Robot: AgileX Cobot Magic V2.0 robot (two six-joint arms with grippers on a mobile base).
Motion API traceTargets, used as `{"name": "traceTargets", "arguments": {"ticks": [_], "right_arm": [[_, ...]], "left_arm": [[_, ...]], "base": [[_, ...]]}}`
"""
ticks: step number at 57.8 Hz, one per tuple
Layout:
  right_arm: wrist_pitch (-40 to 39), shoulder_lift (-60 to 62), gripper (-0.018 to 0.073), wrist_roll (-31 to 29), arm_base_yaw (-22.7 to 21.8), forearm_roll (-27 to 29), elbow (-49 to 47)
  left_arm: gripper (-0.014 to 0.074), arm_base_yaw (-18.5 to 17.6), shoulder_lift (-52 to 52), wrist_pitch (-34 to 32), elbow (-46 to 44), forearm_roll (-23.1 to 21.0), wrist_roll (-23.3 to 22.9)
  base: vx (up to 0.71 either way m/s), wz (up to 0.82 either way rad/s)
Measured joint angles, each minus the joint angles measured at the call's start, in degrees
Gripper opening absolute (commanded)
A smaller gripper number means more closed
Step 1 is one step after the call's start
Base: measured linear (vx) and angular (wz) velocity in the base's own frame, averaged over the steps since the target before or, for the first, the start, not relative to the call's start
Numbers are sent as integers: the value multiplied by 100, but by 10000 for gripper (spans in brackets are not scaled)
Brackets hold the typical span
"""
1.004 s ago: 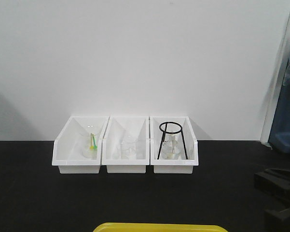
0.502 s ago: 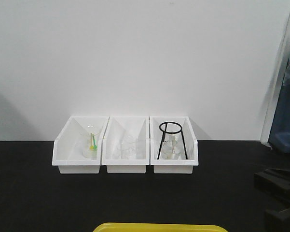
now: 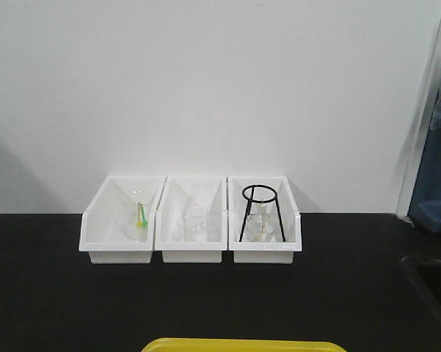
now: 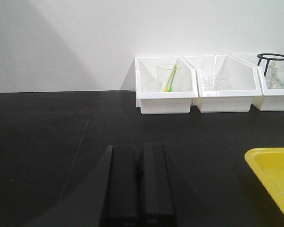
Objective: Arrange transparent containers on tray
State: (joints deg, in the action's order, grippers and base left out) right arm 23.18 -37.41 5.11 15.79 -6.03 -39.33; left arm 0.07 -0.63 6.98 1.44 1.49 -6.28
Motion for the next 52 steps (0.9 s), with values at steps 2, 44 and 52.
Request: {"name": "traceTargets", "arguments": {"ticks": [2,44,52], "right_arm": [[-196,255,-13,-164,-243,30,296],[-1318,3776,-13,-610,-1646,24,4102],[-1294,3776,-13,-610,-1646,24,4102]], "left_arm": [[-6,0,0,0,0,0,0],[-6,0,0,1,0,-1,0],[-6,0,0,1,0,-1,0]], "base": [[0,0],[0,0],[0,0]]}}
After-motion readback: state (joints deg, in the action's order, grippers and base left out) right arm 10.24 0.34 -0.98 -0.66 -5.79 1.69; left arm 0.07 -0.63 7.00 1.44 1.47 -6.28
